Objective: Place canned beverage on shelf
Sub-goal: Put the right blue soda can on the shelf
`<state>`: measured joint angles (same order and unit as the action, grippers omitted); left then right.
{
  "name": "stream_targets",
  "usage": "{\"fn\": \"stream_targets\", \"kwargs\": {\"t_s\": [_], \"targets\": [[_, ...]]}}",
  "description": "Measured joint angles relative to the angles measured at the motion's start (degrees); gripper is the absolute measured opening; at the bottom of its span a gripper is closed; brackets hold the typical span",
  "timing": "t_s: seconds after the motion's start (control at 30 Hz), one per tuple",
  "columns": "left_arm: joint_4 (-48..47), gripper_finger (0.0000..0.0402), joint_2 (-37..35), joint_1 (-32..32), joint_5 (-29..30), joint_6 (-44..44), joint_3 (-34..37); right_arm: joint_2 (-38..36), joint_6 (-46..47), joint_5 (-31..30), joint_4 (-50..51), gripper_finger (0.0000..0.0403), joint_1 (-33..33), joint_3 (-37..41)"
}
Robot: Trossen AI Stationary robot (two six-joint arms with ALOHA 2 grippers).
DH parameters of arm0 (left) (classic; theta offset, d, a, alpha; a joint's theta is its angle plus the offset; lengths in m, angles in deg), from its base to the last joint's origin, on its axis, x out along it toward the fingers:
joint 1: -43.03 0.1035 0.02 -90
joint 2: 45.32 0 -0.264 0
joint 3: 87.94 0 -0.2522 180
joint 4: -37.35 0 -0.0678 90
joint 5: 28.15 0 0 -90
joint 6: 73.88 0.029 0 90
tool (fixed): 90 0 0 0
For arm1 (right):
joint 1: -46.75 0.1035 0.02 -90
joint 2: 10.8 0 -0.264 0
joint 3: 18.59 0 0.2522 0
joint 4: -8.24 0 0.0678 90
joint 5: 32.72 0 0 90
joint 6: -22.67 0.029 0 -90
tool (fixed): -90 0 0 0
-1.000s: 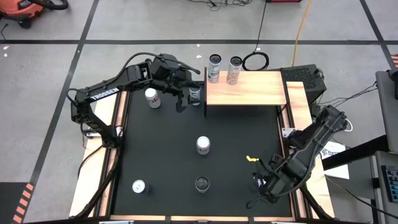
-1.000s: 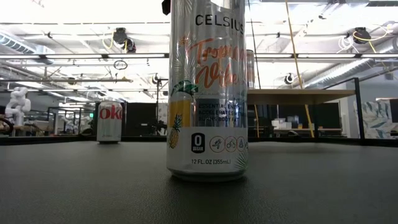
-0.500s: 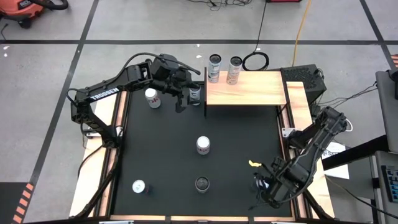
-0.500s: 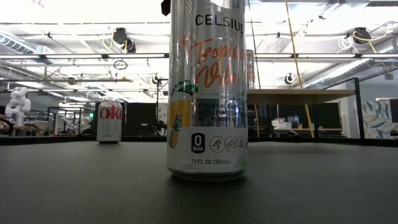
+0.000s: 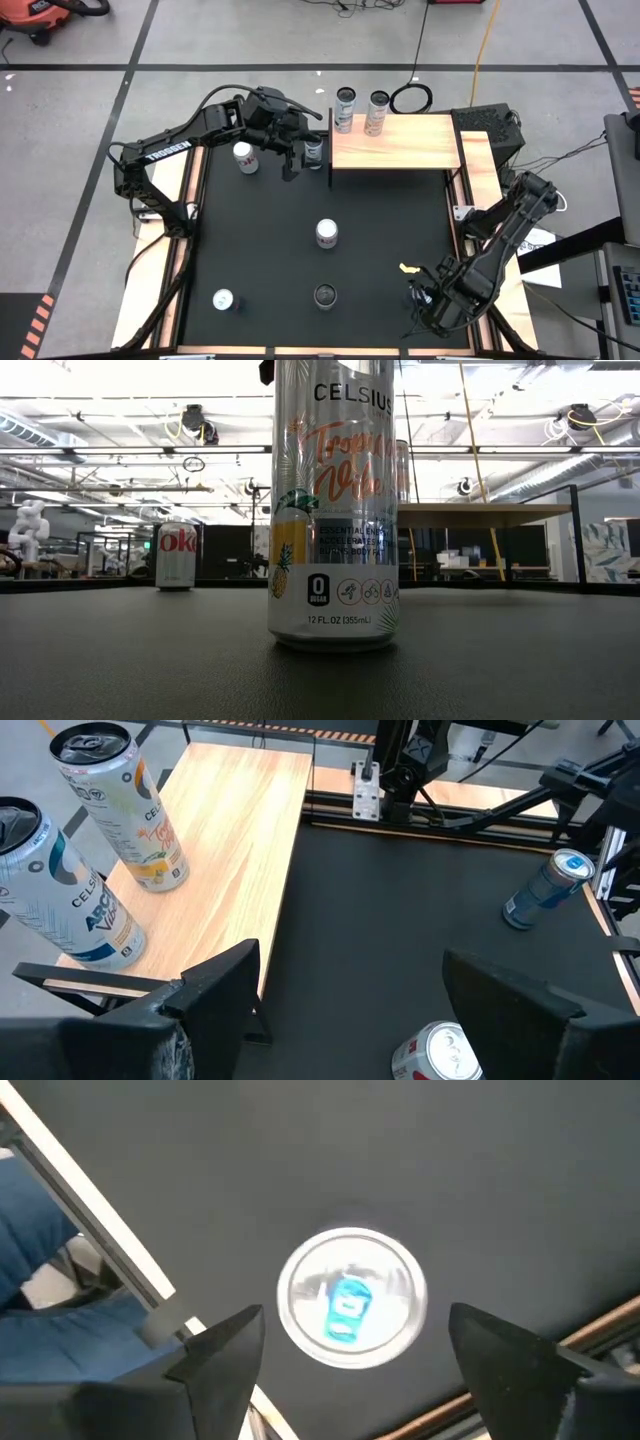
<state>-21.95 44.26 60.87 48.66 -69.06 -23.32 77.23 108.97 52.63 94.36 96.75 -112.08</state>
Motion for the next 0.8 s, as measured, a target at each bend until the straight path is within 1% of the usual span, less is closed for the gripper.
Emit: {"fn": "stream_targets", "kwargs": {"t_s": [0.2, 0.5, 0.6, 0.7, 0.8], "targets": [[0.0, 0.0318, 0.0, 0.0, 0.0, 0.0, 0.0, 0.0, 0.0, 0.0, -4.1, 0.0299, 0.0, 2.9], [0.0, 0.0318, 0.0, 0.0, 0.0, 0.0, 0.0, 0.0, 0.2, 0.0, -4.7, 0.0299, 0.0, 3.9], [0.0, 0.0318, 0.0, 0.0, 0.0, 0.0, 0.0, 0.0, 0.2, -0.1, -4.7, 0.0290, 0.0, 3.9], [0.0, 0.0318, 0.0, 0.0, 0.0, 0.0, 0.0, 0.0, 0.2, -1.6, -4.7, 0.0275, 0.0, 3.9], [0.0, 0.0318, 0.0, 0.0, 0.0, 0.0, 0.0, 0.0, 0.2, -1.6, -4.9, 0.0259, 0.0, 3.9]]}}
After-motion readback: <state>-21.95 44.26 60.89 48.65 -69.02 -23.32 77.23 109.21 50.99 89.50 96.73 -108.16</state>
